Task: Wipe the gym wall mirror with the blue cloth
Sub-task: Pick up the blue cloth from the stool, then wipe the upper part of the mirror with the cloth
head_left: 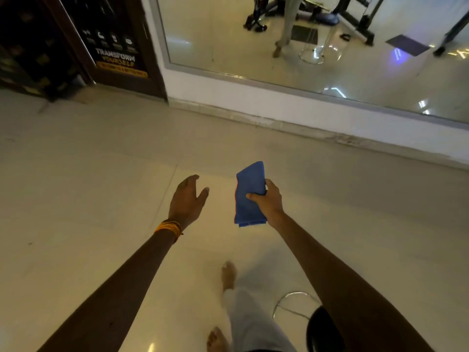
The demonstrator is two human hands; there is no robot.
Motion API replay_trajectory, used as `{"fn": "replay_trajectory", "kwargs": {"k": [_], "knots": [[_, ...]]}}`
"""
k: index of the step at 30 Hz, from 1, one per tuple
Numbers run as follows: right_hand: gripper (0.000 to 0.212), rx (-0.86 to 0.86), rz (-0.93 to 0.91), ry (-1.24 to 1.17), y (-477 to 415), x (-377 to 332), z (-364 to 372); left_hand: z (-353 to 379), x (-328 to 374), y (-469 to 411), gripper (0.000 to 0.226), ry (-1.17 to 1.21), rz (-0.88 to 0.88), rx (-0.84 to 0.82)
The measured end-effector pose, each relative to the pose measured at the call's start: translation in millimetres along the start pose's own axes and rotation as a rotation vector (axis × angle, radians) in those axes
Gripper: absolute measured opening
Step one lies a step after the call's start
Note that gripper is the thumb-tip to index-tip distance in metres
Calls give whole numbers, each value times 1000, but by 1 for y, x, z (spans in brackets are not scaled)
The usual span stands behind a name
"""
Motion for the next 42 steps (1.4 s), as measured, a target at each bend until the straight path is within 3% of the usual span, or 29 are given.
{"fn": "replay_trajectory", "kwargs": {"k": [12, 16, 20, 23, 32, 35, 38, 42], "knots": [[63, -35, -45, -63, -262, -191, 57, -102, 13, -304, 57, -51, 58, 14], [82, -37, -92, -91, -339, -265, 76, -149, 14, -393, 56, -46, 52, 72], [56, -23, -139, -78, -414, -345, 96, -197, 10, -491, 57, -53, 68, 95], [49, 12, -181, -86, -470, -408, 110, -236, 6, -568, 55, -36, 119, 102], [56, 189, -285, -92, -610, -618, 125, -379, 45, -776, 58, 35, 283, 126], [74, 269, -373, -90, -648, -691, 121, -427, 72, -836, 58, 33, 366, 165], [78, 393, -481, -27, -684, -764, 115, -479, 101, -894, 59, 18, 445, 230], [67, 547, -592, -3, -719, -854, 100, -547, 137, -970, 61, -18, 553, 321]]}}
Point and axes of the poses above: each hand's wrist, its own y-axis away from the middle knuckle, its own z-axis out of the palm, x = y × z, the point moved 4 cm from there along -y, towards the middle knuckle, and after that the axes turned 5 degrees about y, right-handed, at the moved point
